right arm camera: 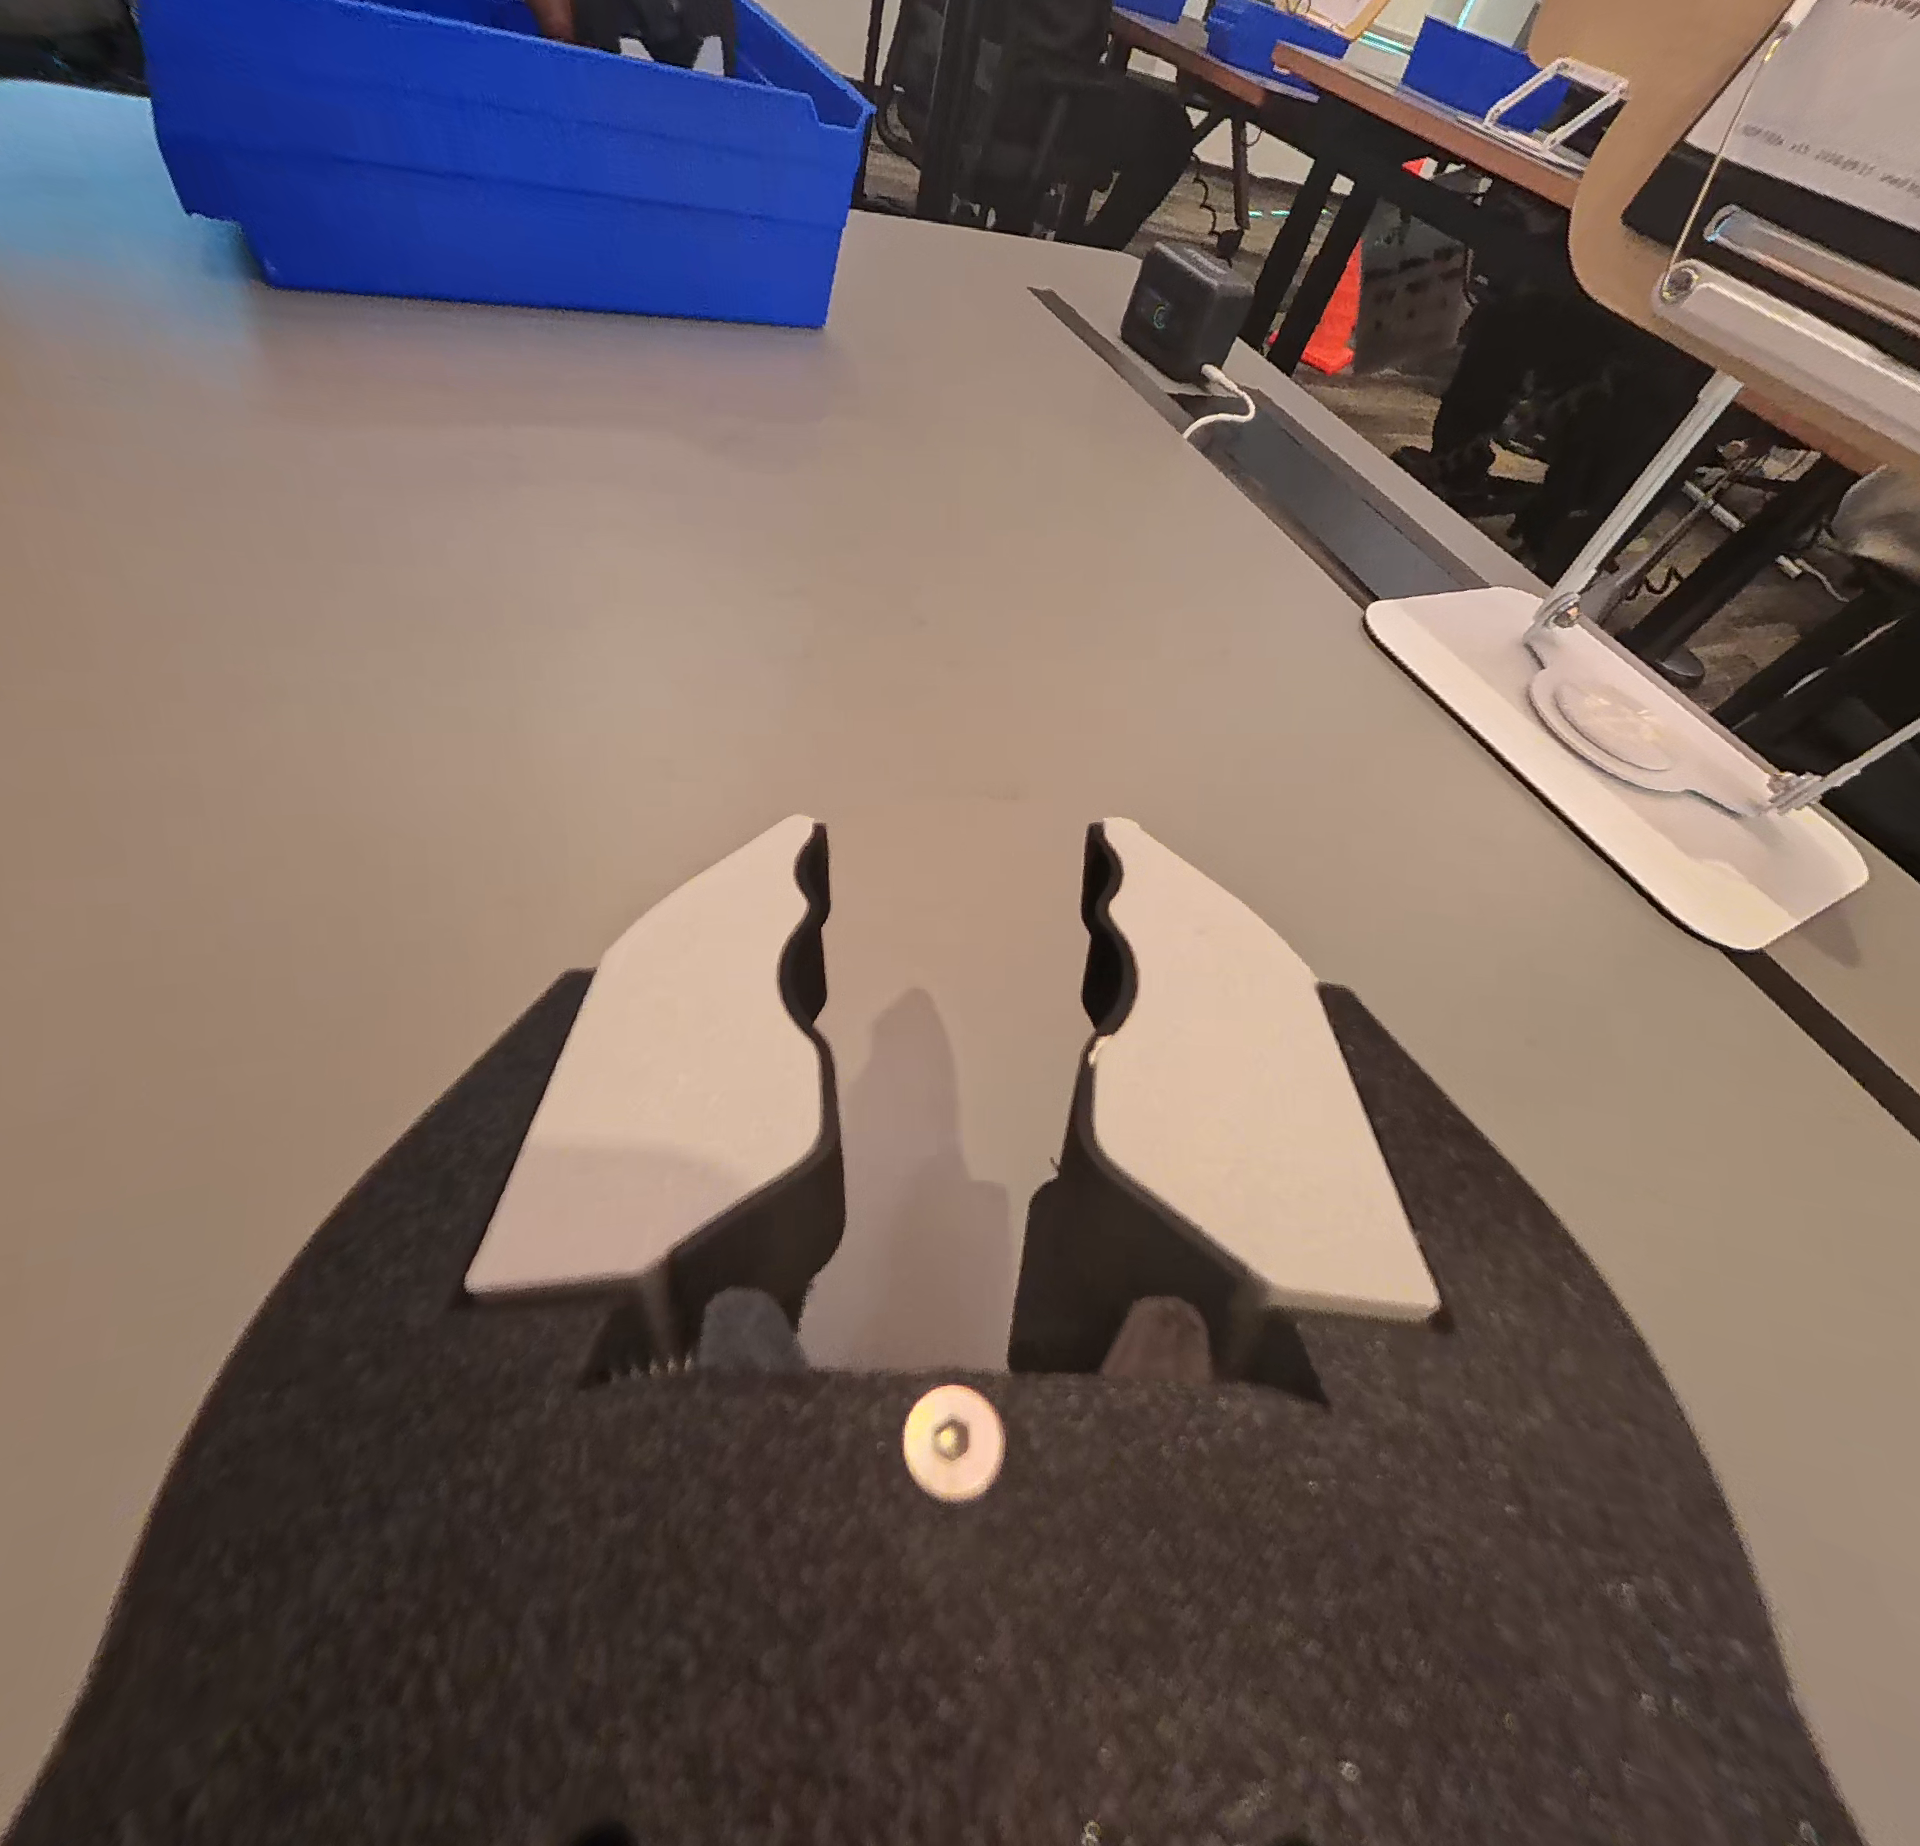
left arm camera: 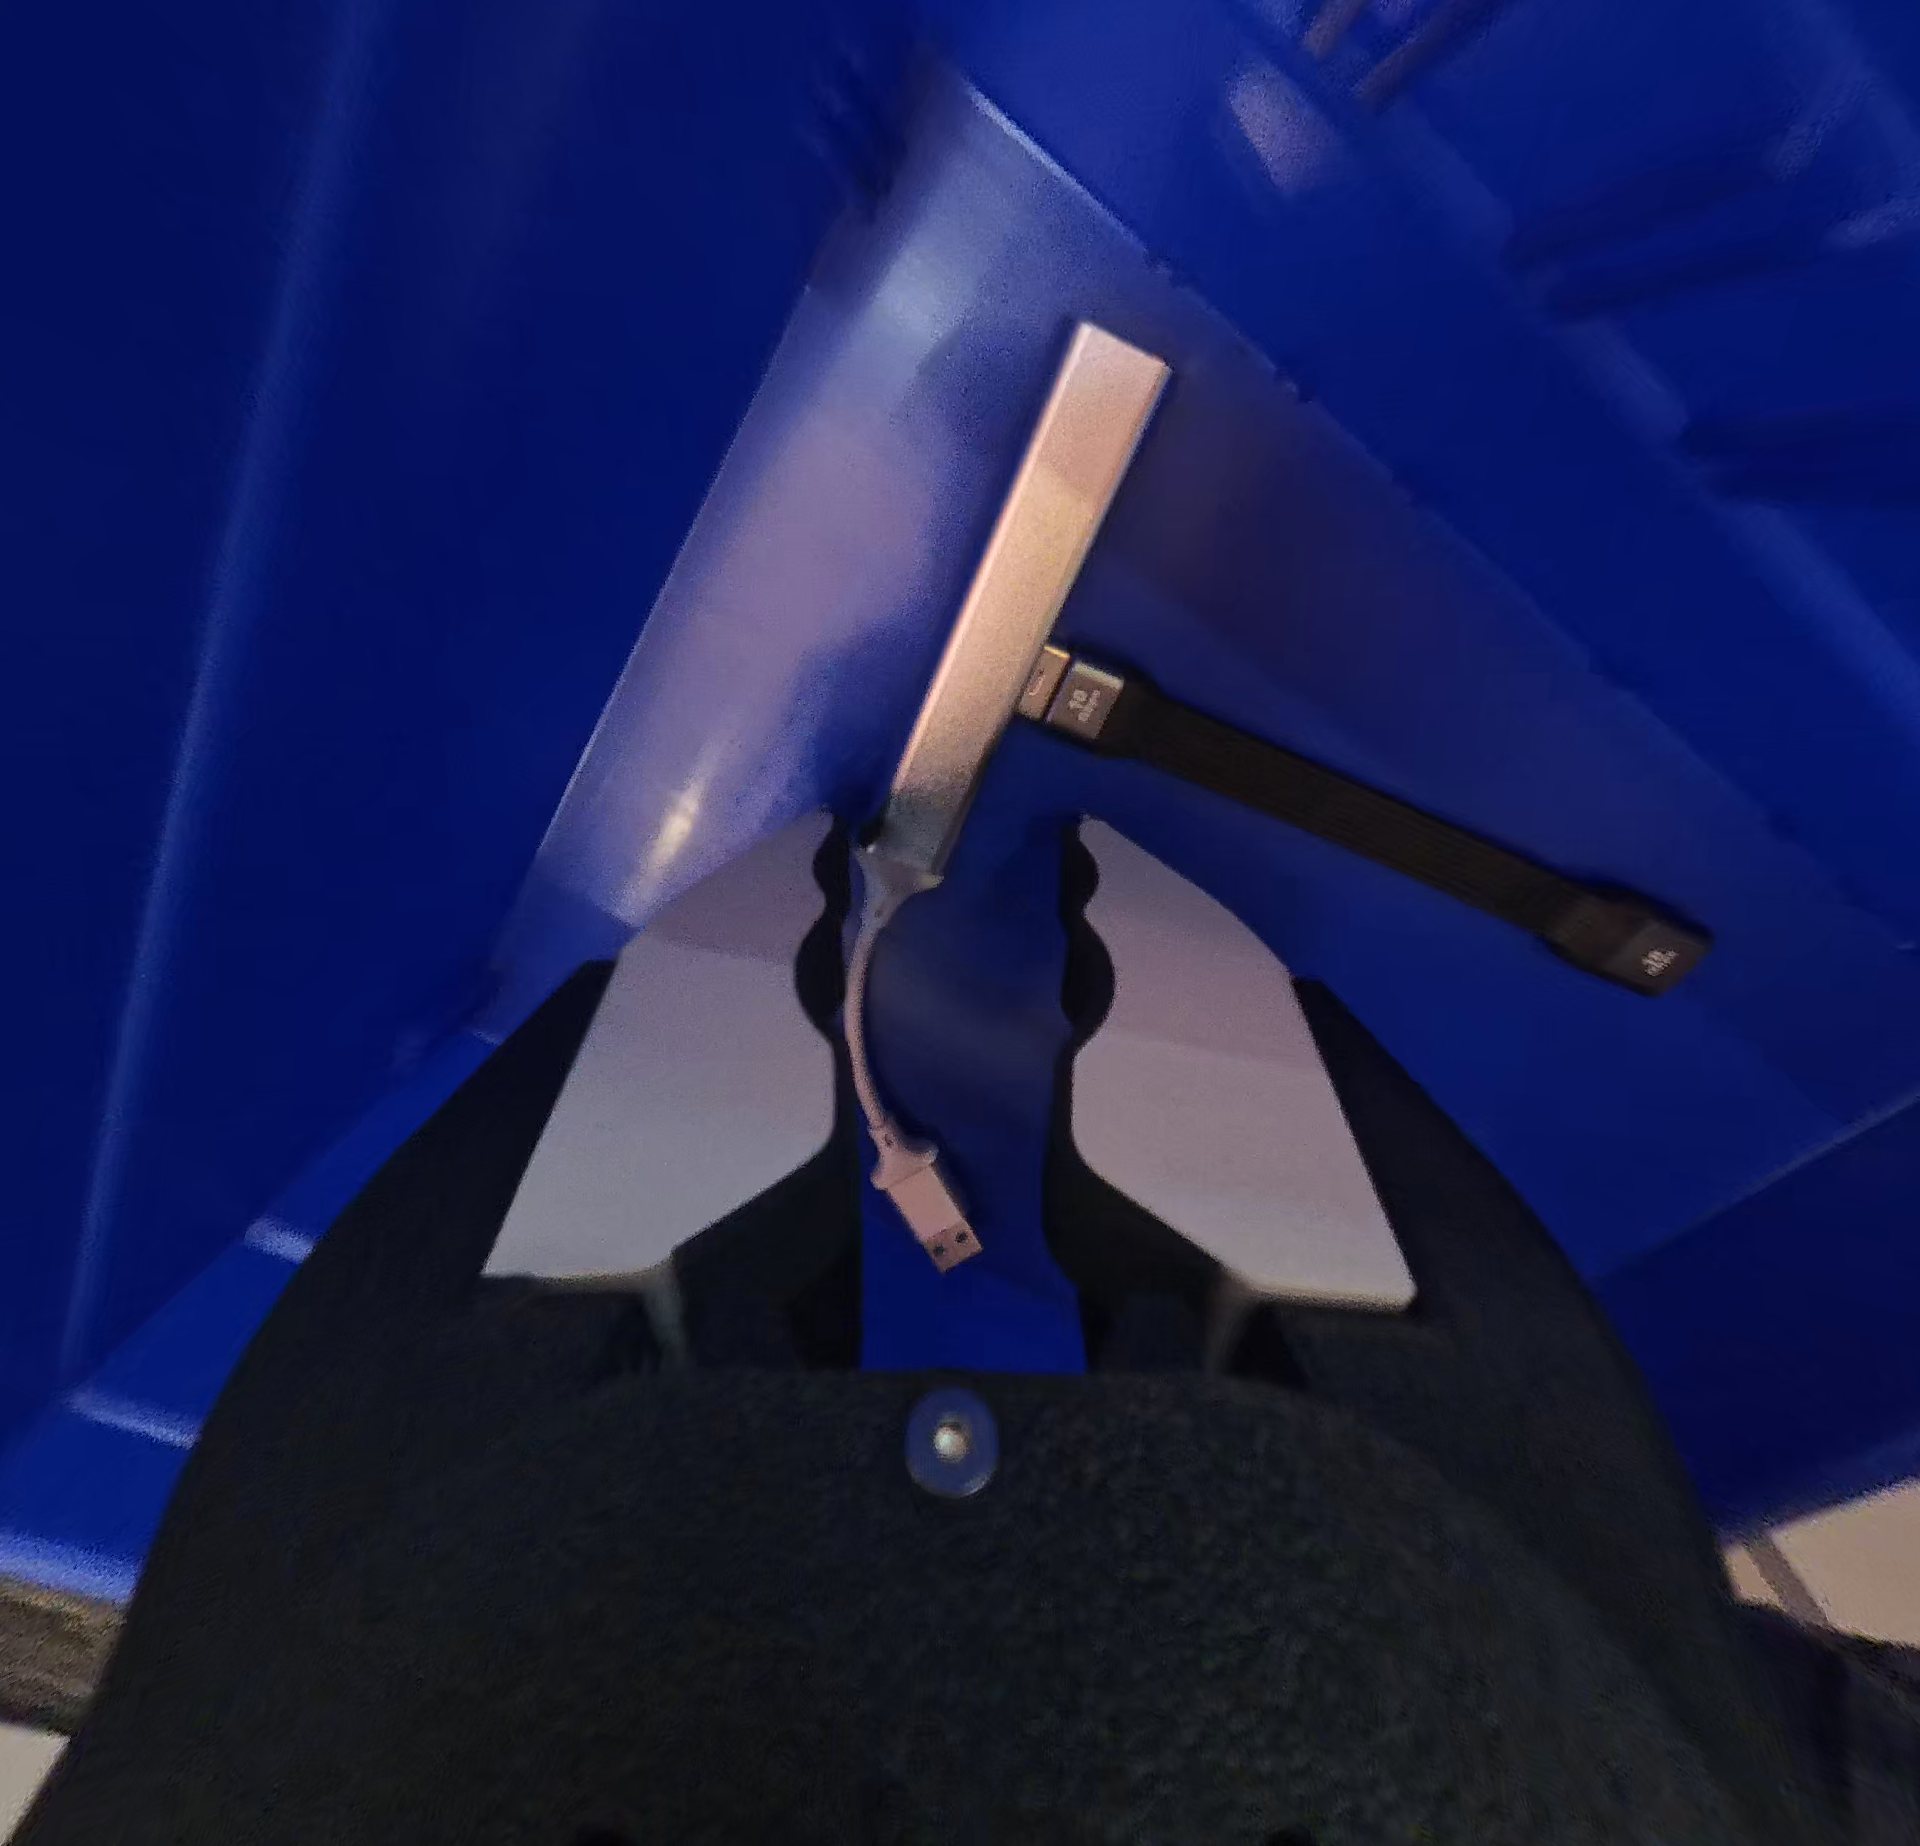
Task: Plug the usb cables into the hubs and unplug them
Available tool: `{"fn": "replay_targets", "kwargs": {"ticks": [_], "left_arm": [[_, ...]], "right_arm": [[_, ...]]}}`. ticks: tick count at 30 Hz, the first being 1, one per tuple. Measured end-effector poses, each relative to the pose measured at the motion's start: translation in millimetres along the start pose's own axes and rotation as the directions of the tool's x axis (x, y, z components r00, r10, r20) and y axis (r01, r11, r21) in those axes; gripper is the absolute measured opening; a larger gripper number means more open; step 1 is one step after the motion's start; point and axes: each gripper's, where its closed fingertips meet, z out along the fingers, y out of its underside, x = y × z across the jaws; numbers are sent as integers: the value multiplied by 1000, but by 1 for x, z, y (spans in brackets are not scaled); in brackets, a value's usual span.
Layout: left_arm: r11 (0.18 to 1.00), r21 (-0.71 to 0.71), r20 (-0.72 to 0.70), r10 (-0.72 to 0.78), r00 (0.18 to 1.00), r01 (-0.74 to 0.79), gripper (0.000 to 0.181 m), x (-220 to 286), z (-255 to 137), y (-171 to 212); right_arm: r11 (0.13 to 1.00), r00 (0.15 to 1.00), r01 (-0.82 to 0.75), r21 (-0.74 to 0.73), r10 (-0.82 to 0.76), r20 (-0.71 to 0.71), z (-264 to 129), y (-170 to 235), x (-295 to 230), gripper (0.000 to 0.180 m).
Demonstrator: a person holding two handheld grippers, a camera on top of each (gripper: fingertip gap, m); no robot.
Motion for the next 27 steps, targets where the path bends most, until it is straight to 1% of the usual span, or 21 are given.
{"fn": "replay_targets", "kwargs": {"ticks": [1,4,5,7,11,13,16,20,25,27], "left_arm": [[1000,-10,-22,-7,1000,6,36,1,0,0],[1000,-16,-31,12,999,-13,27,-1,0,-1],[1000,-1,-47,15,999,-15,18,2,0,-2],[1000,20,-55,-2,998,3,17,5,0,-5],[991,6,-9,-136,991,136,17,6,-1,5],[975,30,5,-219,976,218,17,8,-6,14],[932,122,-2,-343,939,341,17,13,-20,26],[849,256,-45,-467,883,462,17,25,-46,41],[738,408,-94,-551,829,537,17,43,-90,51],[716,444,-85,-565,821,539,17,48,-107,53]], "right_arm": [[1000,1000,4,1,-4,2,0,0,-1,45],[1000,1000,11,4,-12,11,-1,2,-3,44],[1000,1000,10,5,-10,16,-1,2,-4,44],[1000,1000,5,7,-5,22,-1,4,-5,44],[1000,999,-4,17,3,40,-3,5,-8,41],[1000,999,-6,24,5,40,-5,4,-9,41],[999,999,-7,39,6,44,-8,0,-11,40],[998,999,-12,58,10,41,-12,-6,-12,39],[993,999,-36,114,33,25,-20,-18,-13,39],[990,998,-60,132,56,29,-22,-22,-14,39]]}}
